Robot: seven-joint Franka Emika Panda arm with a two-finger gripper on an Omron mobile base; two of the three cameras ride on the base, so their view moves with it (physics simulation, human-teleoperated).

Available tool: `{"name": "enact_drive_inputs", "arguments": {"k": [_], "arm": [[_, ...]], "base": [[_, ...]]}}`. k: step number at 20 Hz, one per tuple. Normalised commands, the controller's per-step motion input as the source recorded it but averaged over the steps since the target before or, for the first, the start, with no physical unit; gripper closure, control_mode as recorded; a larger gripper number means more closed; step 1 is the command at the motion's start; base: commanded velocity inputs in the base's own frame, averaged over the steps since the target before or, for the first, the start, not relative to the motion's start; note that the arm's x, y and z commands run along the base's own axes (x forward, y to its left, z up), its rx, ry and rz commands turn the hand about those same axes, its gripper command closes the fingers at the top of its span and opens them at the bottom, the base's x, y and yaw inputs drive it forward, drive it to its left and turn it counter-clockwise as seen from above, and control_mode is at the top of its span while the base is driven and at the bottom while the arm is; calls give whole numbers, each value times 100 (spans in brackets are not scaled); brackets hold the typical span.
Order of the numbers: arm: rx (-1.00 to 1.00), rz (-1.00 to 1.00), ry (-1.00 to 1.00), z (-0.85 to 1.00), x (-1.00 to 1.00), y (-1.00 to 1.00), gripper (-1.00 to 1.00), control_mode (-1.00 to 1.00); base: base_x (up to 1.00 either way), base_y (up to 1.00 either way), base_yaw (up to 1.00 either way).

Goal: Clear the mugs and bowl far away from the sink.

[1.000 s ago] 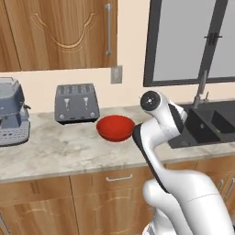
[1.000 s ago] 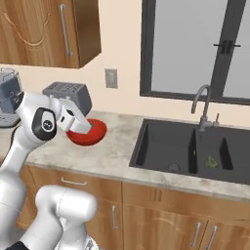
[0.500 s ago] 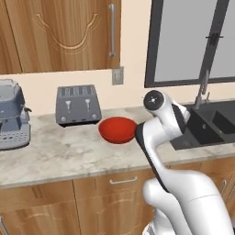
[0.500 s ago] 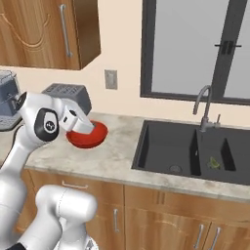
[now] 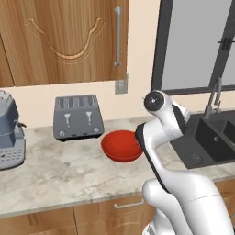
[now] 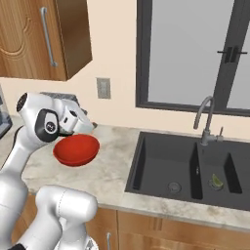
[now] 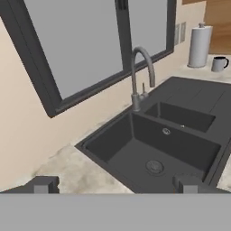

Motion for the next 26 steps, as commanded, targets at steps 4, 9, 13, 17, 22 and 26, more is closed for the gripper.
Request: {"name": "enact_drive_inputs", "arguments": {"k": [4, 9, 13, 17, 22, 26], "arm": [[0, 0, 2, -1, 0, 0, -100, -100], [-6, 18, 30, -23, 14, 0, -100, -100], [1, 38, 36, -50, 0, -26, -100, -100], [10, 40, 32, -57, 0, -35, -100, -100], [17, 33, 25, -59, 0, -9, -100, -100], [9, 11, 3, -15, 5, 10, -100, -100]], "base": [[15, 5, 0], [0, 0, 0], [0, 0, 0], [0, 0, 0], [0, 0, 0], [0, 0, 0]]}}
